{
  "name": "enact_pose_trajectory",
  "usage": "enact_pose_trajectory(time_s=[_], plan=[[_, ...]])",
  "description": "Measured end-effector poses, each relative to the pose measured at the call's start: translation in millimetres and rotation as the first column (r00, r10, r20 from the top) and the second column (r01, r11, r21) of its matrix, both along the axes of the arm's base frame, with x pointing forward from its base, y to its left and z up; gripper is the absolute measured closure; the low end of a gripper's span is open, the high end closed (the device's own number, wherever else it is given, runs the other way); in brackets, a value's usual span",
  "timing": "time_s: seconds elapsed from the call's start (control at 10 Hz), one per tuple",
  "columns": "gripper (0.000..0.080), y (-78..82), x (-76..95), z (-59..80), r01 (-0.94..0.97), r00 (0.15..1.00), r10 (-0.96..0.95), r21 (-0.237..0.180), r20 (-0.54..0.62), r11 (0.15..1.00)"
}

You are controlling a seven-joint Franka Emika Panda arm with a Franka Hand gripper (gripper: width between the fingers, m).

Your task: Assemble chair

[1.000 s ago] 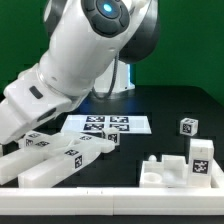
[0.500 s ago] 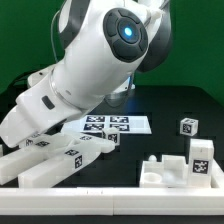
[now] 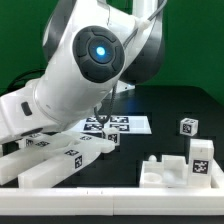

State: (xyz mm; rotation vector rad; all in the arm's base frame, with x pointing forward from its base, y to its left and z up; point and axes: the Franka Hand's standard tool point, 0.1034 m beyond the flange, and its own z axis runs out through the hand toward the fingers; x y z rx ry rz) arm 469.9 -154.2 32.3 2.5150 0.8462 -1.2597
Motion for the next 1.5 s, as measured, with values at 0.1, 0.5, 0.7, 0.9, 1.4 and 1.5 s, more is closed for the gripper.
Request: enact_pose_trajectory(time_s=[0.1,0.5,0.7,0.9,1.4,1.5], plan=[[0.0151,-0.5,-0.5,-0.5,0.001,1.0,-0.001,0.0,-0.001,1.0],[0.0151,-4.0,4.4,-7.5,-0.014,0.999,0.014,0.0,0.033,1.0],[0.0151,-4.7,2.4,-14.6,-0.02,0.999,0.02,0.0,0.027,1.0],[0.0273,-4.6,2.9,-15.6,-0.023,0.999,0.023,0.003,0.03,1.0],[0.0518,-4.8,2.9,-14.6,-0.015,0.999,0.015,0.003,0.033,1.0],[0.0518,-5.2,2.8,-5.9,0.012,0.999,-0.012,0.001,0.037,1.0]])
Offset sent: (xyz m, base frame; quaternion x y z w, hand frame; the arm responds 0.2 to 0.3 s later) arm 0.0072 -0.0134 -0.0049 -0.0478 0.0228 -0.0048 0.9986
